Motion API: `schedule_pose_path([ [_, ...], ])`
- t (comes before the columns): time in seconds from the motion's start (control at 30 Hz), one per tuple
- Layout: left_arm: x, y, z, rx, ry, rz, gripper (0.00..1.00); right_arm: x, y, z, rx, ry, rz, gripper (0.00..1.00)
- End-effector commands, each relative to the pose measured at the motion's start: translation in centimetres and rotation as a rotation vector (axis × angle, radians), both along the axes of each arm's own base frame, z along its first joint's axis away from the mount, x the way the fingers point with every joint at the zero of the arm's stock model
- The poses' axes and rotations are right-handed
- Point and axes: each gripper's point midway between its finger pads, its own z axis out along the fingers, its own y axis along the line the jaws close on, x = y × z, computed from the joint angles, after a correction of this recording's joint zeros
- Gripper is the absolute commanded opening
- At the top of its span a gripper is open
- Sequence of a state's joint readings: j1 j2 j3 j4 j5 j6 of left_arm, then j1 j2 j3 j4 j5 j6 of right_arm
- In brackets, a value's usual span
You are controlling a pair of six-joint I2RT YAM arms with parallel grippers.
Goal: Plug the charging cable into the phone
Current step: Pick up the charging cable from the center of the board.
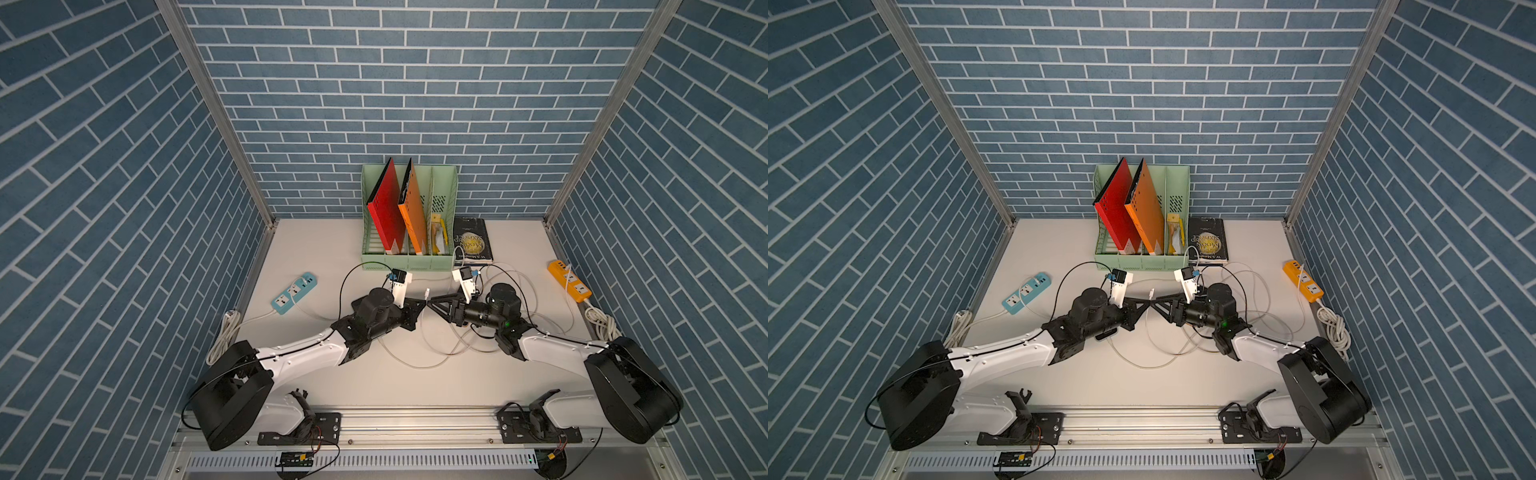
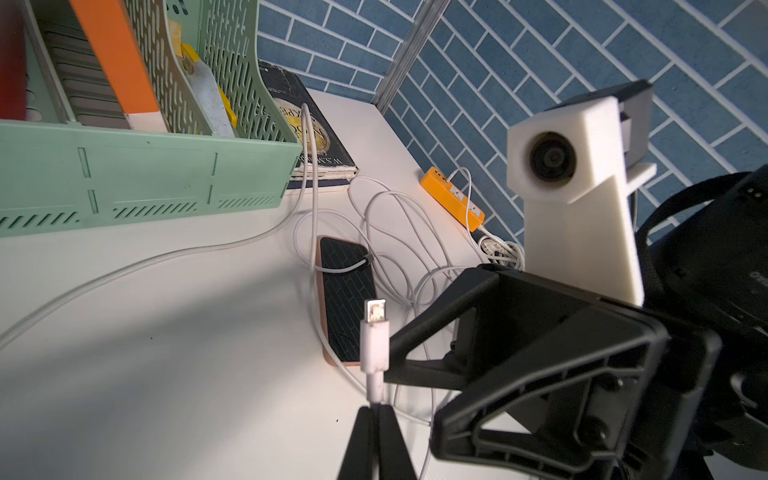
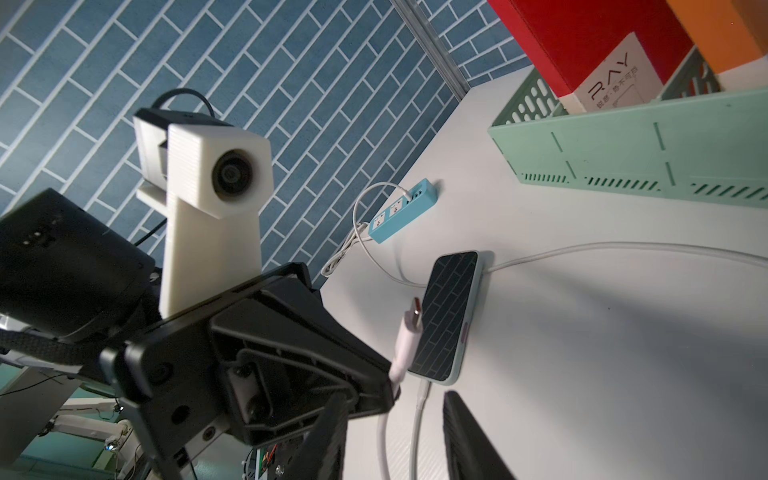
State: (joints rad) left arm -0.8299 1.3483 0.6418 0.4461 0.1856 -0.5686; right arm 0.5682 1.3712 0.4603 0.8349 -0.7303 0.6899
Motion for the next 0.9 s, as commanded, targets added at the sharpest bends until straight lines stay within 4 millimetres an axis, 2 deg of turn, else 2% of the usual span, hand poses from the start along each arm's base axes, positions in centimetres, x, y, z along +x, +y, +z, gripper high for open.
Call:
schedule_pose_path([
  [0.0, -0.4, -0.2, -0.3, -0.003, -0.004, -0.017, 0.00, 0.3, 0.9, 2.2, 0.064, -0.033, 0.024, 0.39],
  [0.2, -0.6, -0.2, -0.3, -0.006, -0.006, -0.024, 0.00, 0.9, 1.3, 1.7, 0.055, -0.017, 0.012, 0.35],
  [0.63, -0.8, 0.0, -0.5, -0.009, -0.010, -0.031, 0.00, 1.3, 1.7, 0.6, 0.065, 0.033, 0.014, 0.18],
  [0.77, -0.8, 0.0, -0.5, -0.010, -0.012, -0.028, 0.00, 1.1, 1.9, 0.2, 0.061, 0.040, 0.022, 0.13],
  [0.87, -0.8, 0.1, -0.5, -0.010, -0.013, -0.027, 0.00, 1.1, 1.9, -0.2, 0.056, 0.051, 0.022, 0.04],
])
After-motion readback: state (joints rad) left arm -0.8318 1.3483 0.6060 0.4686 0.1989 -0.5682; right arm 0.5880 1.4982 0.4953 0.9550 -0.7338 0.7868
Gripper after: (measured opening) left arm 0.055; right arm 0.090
